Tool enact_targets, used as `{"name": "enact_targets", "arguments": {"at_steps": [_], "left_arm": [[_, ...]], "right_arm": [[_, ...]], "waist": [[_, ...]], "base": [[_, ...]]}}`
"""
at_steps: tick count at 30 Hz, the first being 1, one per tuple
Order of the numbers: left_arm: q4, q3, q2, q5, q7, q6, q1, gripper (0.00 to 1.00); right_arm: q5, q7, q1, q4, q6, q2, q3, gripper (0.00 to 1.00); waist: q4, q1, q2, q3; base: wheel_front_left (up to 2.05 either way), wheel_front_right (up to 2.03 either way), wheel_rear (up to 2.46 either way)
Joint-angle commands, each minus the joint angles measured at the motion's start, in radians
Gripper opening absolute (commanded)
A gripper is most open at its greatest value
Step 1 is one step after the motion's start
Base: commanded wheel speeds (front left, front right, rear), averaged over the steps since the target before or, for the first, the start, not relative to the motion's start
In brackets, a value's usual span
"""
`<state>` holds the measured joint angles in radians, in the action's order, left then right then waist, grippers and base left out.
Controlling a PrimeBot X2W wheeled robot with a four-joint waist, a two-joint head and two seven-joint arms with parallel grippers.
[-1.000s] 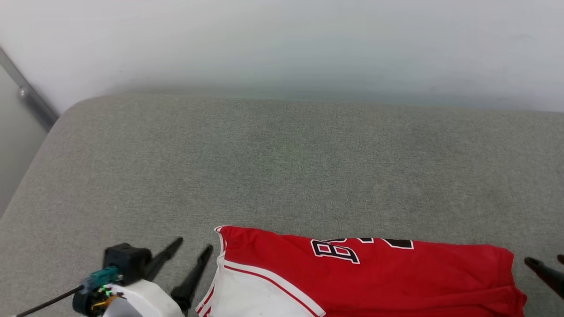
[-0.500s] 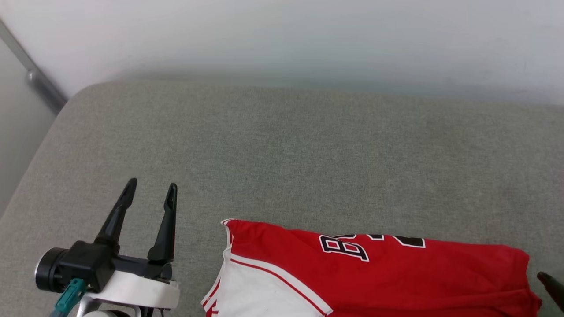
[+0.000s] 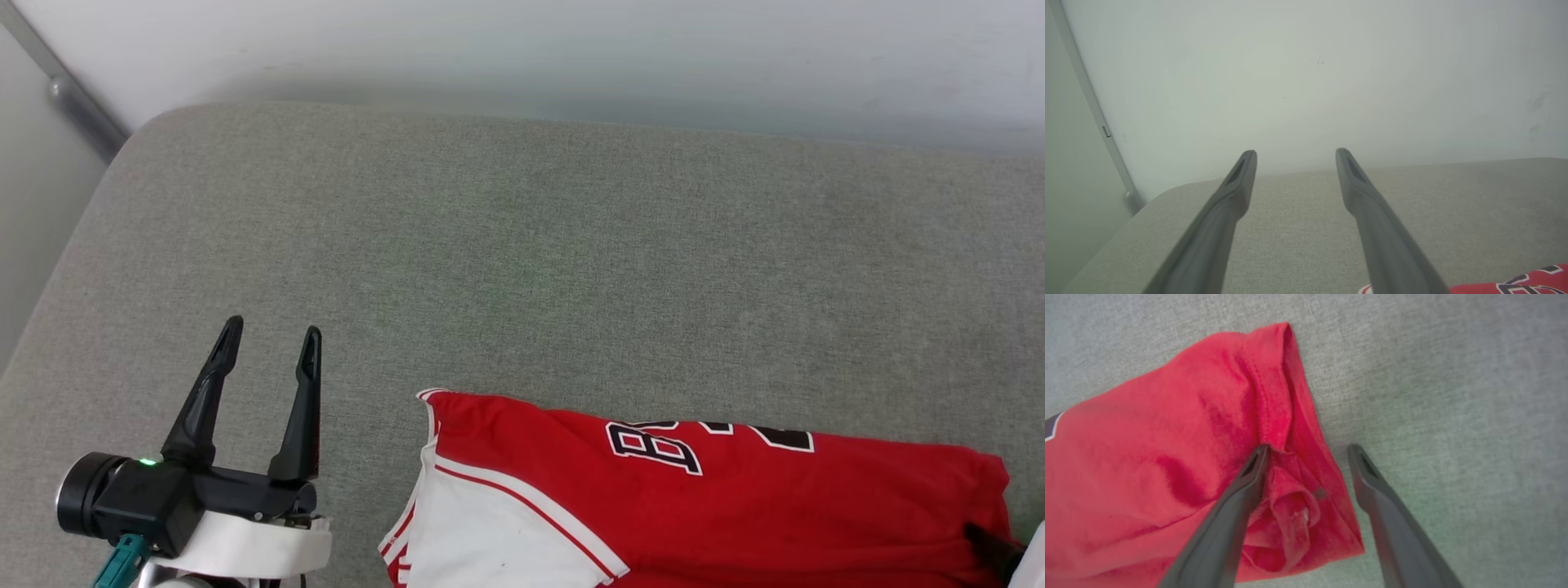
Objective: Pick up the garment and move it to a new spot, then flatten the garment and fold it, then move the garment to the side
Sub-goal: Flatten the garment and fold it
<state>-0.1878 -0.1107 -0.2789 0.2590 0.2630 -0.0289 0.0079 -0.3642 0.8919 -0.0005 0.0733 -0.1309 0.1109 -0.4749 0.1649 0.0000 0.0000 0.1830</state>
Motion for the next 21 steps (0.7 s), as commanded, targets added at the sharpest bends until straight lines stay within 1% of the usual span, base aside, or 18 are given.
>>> {"name": "enact_targets", "arguments": {"at_steps": [1, 4, 7, 8, 9, 10, 13, 17, 21], "left_arm": [[0.008, 0.017, 0.019, -0.014, 0.002, -0.021, 0.004, 1.00], [0.022, 0.039, 0.045, -0.032, 0.002, -0.050, 0.002, 1.00], [0.033, 0.053, 0.064, -0.048, 0.002, -0.068, 0.001, 1.00], [0.036, 0.058, 0.069, -0.052, 0.002, -0.075, 0.001, 1.00], [0.039, 0.062, 0.074, -0.055, 0.002, -0.077, 0.002, 1.00], [0.042, 0.065, 0.079, -0.060, 0.002, -0.083, 0.003, 1.00], [0.051, 0.071, 0.087, -0.069, 0.002, -0.091, 0.009, 1.00], [0.053, 0.081, 0.093, -0.074, 0.002, -0.096, 0.016, 1.00], [0.036, 0.094, 0.102, -0.069, 0.002, -0.099, 0.023, 1.00]], "right_arm": [[-0.016, 0.006, 0.004, 0.043, 0.000, -0.015, 0.026, 1.00], [-0.045, 0.008, 0.012, 0.073, -0.001, -0.027, 0.068, 1.00], [-0.070, 0.003, 0.020, 0.093, -0.002, -0.034, 0.105, 1.00], [-0.071, -0.001, 0.021, 0.099, -0.002, -0.035, 0.111, 0.79], [-0.068, -0.014, 0.019, 0.101, -0.002, -0.034, 0.115, 0.33], [-0.065, -0.028, 0.015, 0.104, -0.002, -0.032, 0.121, 0.00], [-0.080, -0.056, 0.009, 0.108, -0.002, -0.020, 0.136, 0.00], [-0.096, -0.082, 0.003, 0.087, -0.001, 0.011, 0.128, 0.00], [-0.103, -0.099, -0.001, 0.064, 0.000, 0.037, 0.091, 0.00]], "waist": [[0.001, 0.0000, 0.0000, 0.003], [0.001, 0.0000, 0.0000, 0.004], [0.000, 0.0000, 0.0000, 0.004], [0.000, 0.0000, 0.0000, 0.003], [0.000, 0.0000, 0.0000, 0.002], [-0.001, 0.0000, 0.0000, 0.000], [-0.004, 0.0000, 0.0000, -0.011], [-0.012, 0.0000, 0.0000, -0.027], [-0.021, 0.0000, 0.0000, -0.035]], "base": [[0.00, 0.00, 0.00], [0.00, 0.00, 0.00], [0.00, 0.00, 0.00], [0.00, 0.00, 0.00], [0.00, 0.00, 0.00], [0.00, 0.00, 0.00], [0.00, 0.00, 0.00], [0.00, 0.00, 0.00], [0.00, 0.00, 0.00]]}}
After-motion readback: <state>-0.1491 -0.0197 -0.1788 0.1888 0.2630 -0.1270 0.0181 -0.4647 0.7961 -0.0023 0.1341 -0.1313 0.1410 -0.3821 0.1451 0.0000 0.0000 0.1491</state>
